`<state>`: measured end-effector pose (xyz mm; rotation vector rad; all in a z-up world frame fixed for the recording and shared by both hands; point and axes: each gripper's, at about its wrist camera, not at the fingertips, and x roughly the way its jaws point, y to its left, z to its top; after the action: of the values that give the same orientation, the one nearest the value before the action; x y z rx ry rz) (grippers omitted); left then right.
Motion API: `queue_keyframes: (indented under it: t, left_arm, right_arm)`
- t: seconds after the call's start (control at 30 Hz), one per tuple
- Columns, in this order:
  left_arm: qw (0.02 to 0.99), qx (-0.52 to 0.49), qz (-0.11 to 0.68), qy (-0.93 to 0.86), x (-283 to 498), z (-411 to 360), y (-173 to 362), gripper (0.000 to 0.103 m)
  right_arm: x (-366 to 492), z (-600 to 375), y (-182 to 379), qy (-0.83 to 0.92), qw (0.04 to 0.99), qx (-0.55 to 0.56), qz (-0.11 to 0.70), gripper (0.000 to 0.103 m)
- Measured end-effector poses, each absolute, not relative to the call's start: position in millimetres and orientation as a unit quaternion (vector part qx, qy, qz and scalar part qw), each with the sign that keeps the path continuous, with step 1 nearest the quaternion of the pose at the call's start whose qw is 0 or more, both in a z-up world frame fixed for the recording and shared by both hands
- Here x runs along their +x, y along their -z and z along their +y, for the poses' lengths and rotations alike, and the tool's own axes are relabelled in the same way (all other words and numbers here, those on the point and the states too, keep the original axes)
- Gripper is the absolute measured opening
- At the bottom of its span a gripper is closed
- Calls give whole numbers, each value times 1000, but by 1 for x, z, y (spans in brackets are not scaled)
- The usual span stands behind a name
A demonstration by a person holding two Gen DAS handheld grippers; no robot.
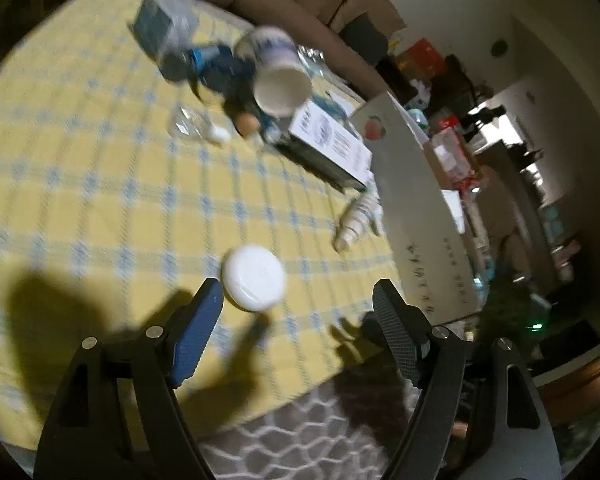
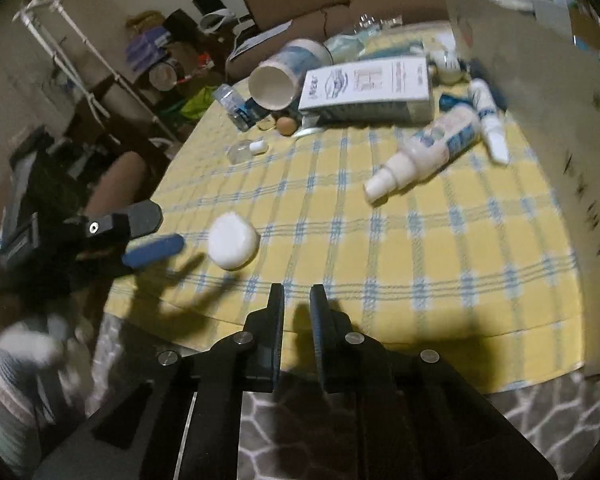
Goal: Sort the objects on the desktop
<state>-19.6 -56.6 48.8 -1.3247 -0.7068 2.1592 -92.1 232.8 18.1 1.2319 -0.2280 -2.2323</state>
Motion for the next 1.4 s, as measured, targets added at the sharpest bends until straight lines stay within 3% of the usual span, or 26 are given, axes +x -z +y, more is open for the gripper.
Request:
queue_keyframes:
  t: [0.07, 0.13, 0.17, 0.2, 0.37, 0.47, 0.57, 0.73, 0.77, 0.8, 0.93, 1.0, 1.07, 1.1, 1.13, 1.17, 1.4]
  left_arm:
    - [248, -480, -267, -798, -23, -67, -51, 74]
    - [243, -476, -279, -798, -27, -80, -51, 79]
    - [239, -475, -283, -798, -27, -87, -50, 80]
    - [237, -475, -284, -798, -30, -88, -47, 81]
    - [228, -476, -294, -797, -27, -107, -39, 81]
    - [225, -473, -304, -796, -27, -116, -32, 81]
    - [227, -472, -333, -784, -29, -123, -25, 82]
    - [240, -460, -342, -784, -35, -119, -32, 82]
    - [242, -457, -339, -786, -35, -117, -34, 82]
    - [243, -454, -338, -788, -35, -117, -36, 82]
    - [245, -451, -341, -788, -37, -116, -38, 82]
    - [243, -452, -341, -788, -39, -115, -36, 82]
    - [240, -453, -343, -787, -40, -115, -34, 82]
    - [241, -453, -346, -786, -40, -116, -33, 82]
    - [241, -452, -349, -785, -41, -116, -33, 82]
    - [241, -451, -351, -785, -42, -117, -34, 82]
    - [241, -442, -350, -790, -44, -118, -40, 82]
  right_arm:
    - [-92, 227, -26, 841, 295, 449, -71, 19]
    - [-90, 216, -32, 846, 305, 435, -45, 39]
    - [-89, 206, -35, 849, 311, 427, -24, 61]
    - [-89, 195, -37, 851, 315, 420, -1, 72]
    - [-97, 144, -22, 847, 319, 414, 99, 73]
    - [-101, 125, -6, 844, 309, 408, 156, 67]
    - [-105, 117, 6, 841, 307, 407, 183, 43]
    - [-116, 117, 7, 834, 324, 424, 138, 36]
    - [-121, 123, 6, 829, 331, 440, 95, 20]
    - [-128, 131, 5, 820, 338, 460, 39, 13]
    - [-155, 179, 24, 739, 334, 532, -243, 15]
    - [-161, 196, 31, 719, 321, 534, -307, 15]
    - [-160, 193, 15, 761, 316, 514, -238, 25]
    - [-157, 187, 5, 787, 316, 496, -185, 45]
    - [-154, 181, -4, 806, 317, 480, -139, 72]
    - [-150, 172, -12, 822, 319, 462, -94, 79]
    - [-135, 108, -13, 837, 322, 426, 117, 79]
